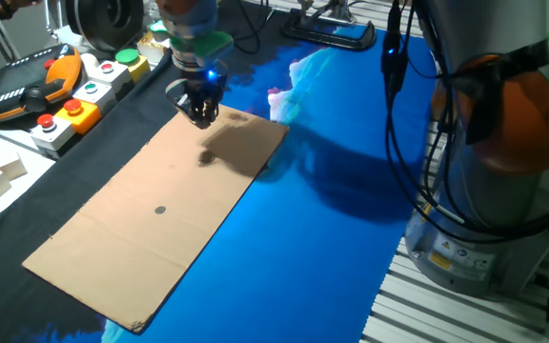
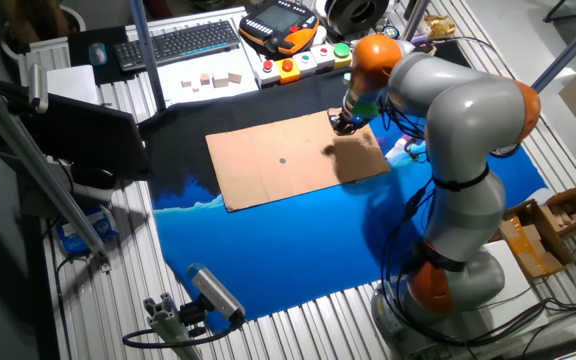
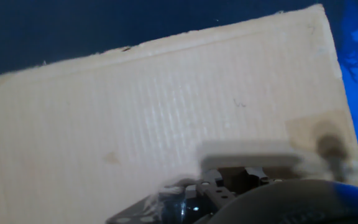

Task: Grab the block and place it at the designated location

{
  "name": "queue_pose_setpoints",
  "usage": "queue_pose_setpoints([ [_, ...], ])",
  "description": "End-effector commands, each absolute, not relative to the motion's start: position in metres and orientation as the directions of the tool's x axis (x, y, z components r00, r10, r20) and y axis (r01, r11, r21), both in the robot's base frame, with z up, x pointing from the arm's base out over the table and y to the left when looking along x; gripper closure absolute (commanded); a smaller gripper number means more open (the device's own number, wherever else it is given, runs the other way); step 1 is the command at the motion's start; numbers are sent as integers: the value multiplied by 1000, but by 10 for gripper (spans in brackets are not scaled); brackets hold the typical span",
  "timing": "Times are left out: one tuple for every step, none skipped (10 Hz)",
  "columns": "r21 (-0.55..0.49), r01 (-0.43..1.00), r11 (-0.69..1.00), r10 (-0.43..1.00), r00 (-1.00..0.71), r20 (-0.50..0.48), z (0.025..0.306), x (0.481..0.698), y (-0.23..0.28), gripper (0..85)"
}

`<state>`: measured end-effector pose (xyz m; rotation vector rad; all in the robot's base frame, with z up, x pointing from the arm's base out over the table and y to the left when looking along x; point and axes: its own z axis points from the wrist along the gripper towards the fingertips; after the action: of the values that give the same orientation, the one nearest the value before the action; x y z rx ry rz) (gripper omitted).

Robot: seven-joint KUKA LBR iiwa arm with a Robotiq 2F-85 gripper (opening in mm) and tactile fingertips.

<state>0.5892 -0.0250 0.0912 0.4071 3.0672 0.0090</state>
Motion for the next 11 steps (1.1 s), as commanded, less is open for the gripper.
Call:
queue_pose_setpoints([
  [11,536,844,536,-844,-26,91,589,-26,843],
  [20,555,832,555,-832,-2,92,590,-24,843],
  [34,555,831,555,-832,7,91,590,-20,843],
  [39,541,840,541,-841,-4,89,590,-11,843],
  [28,530,847,531,-847,-16,88,591,-4,843],
  [35,529,848,530,-848,-4,88,592,2,843],
  [44,531,847,531,-848,11,90,594,9,843],
  [36,538,842,538,-843,17,92,597,20,843],
  [19,542,840,542,-840,8,93,597,32,843],
  [16,545,838,545,-839,10,93,597,42,843],
  [15,555,832,555,-832,13,94,597,52,843],
])
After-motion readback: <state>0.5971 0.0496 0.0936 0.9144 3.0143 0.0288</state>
